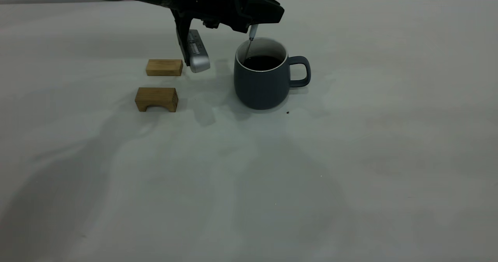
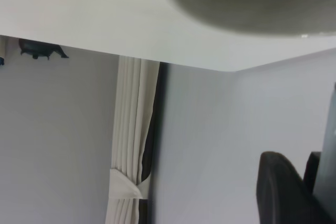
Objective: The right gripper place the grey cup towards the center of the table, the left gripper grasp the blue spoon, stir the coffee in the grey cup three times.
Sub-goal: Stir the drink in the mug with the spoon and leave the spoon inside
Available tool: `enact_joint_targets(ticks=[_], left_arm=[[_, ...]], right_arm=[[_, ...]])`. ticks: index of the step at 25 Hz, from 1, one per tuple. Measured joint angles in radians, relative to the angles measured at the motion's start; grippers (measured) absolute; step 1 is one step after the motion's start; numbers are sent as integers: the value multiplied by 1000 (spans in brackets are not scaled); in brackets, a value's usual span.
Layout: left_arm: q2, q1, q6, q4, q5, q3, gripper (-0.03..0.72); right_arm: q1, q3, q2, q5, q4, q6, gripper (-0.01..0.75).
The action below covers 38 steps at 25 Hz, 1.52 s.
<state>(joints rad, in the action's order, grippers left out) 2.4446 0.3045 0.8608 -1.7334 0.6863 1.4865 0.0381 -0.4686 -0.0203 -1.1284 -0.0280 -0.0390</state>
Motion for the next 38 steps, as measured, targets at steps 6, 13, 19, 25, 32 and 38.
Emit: enact_joint_targets(ticks=[6, 13, 19, 25, 32, 38], left_arm=[[67, 19, 1, 0, -5, 91, 137], [73, 48, 1, 7, 55, 107, 137], [73, 33, 4, 95, 146, 107, 137], [73, -19, 8, 129, 156, 107, 137], [85, -20, 8, 11, 129, 123, 137], [125, 27, 8, 12, 139, 136, 137]], right_arm=[[0, 0, 0, 0, 0, 0, 483], [0, 0, 0, 0, 0, 0, 483], [0, 0, 0, 0, 0, 0, 483], [0, 0, 0, 0, 0, 0, 483], [0, 0, 0, 0, 0, 0, 483], [0, 0, 0, 0, 0, 0, 483]])
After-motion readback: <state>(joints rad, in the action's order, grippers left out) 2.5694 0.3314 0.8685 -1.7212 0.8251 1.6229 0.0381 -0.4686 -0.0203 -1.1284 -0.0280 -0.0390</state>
